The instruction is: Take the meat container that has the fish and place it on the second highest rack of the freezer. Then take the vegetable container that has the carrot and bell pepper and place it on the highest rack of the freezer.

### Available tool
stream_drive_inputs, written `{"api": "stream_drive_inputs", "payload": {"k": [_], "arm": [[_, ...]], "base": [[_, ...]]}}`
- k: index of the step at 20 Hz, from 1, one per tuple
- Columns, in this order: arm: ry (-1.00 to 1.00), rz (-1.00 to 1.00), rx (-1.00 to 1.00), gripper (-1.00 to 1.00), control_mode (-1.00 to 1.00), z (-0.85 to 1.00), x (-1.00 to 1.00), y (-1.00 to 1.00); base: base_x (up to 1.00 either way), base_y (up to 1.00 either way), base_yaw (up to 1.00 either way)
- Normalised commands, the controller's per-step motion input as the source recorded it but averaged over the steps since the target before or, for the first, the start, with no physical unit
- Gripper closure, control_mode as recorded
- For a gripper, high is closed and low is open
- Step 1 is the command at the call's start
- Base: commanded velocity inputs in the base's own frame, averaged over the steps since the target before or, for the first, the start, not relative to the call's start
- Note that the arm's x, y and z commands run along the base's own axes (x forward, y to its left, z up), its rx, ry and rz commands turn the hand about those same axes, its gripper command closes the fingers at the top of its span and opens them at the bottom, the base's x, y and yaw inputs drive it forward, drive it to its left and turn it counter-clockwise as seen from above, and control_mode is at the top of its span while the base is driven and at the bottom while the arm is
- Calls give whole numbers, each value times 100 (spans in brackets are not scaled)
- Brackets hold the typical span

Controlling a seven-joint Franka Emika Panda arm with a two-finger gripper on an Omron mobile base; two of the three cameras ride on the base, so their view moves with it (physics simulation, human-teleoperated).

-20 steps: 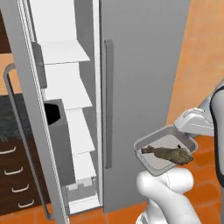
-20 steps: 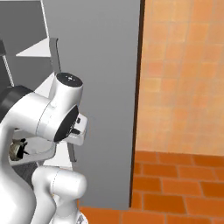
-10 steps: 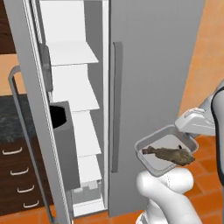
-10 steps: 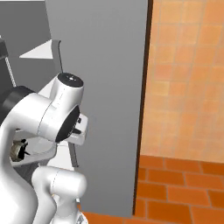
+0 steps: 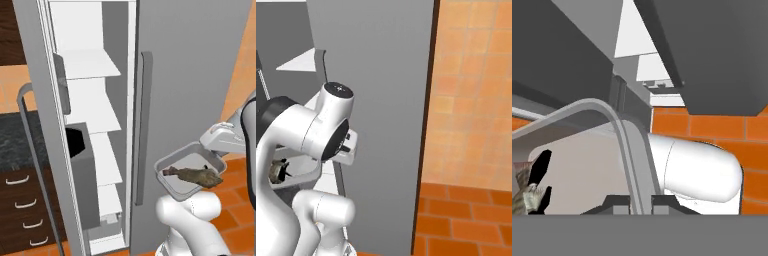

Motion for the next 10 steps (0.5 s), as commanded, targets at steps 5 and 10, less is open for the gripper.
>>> {"api": "stream_drive_inputs", "payload": {"k": [5, 10], "arm": [[-5, 0, 15, 100, -100, 0, 5, 22], [-12, -5, 41, 100, -100, 1, 2, 31]], "base": [[1, 19, 0], [0, 0, 0]]}}
